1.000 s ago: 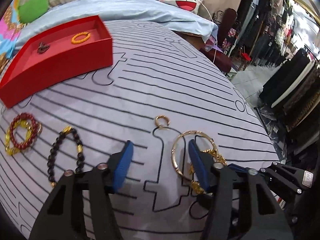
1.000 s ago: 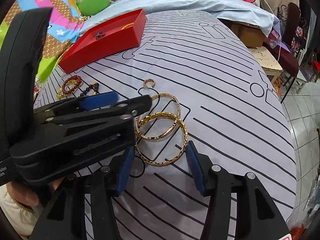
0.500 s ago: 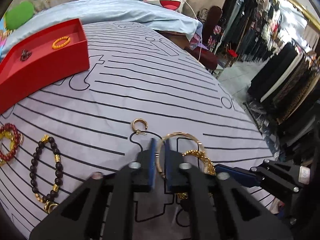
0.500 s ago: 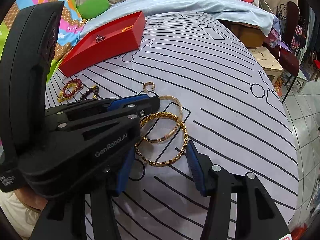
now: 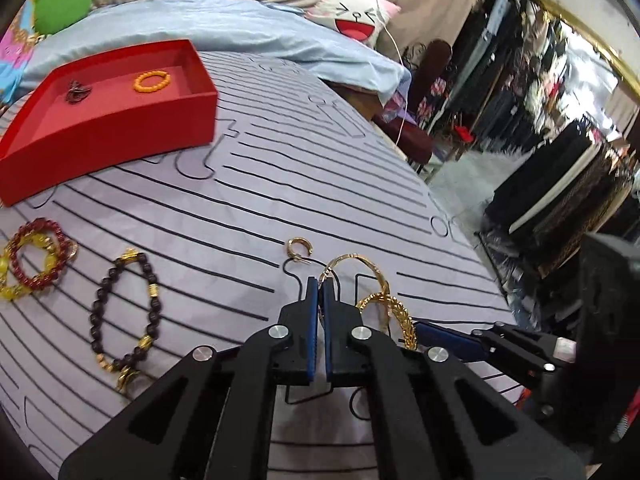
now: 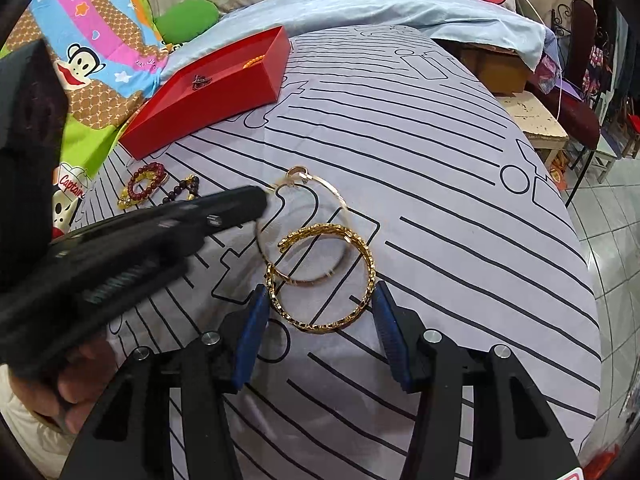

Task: Organize jewelry
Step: 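Grasp the thin gold bangle with the left tool while the right tool holds the twisted bangle, then carry both gold bangles over the red tray with both tools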

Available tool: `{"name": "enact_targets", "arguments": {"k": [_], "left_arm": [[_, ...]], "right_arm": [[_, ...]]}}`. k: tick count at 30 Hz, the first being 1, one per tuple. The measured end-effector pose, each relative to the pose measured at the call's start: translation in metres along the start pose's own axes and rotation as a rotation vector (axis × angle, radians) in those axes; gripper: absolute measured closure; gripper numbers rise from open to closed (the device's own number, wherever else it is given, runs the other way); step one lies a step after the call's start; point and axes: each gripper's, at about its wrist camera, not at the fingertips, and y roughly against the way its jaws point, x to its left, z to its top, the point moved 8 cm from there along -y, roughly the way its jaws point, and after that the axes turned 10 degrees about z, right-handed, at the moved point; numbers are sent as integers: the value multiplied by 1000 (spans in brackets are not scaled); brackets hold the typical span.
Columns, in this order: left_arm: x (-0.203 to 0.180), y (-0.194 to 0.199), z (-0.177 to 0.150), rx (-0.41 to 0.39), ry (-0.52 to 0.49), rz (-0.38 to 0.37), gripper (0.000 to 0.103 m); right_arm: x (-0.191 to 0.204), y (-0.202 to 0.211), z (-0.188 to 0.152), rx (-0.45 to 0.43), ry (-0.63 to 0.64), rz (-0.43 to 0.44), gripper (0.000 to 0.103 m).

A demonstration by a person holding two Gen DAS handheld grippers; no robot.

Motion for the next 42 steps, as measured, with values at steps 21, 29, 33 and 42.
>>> {"name": "enact_targets", "arguments": {"k": [21,29,33,42], "left_arm": [[29,8,-6,4,7,101,97],[7,-14,-12,21,-63,90,74],[4,-21,-11,12,-86,117,82],[7,-9,-3,-16,-51,73,100]], "right_arm": [[-3,6,-5,2,-24,6,52],[-3,5,-6,4,-29,7,52],[-3,5,-5,6,-22,4,52],[-2,3,-4,2,-25,3,52]]}}
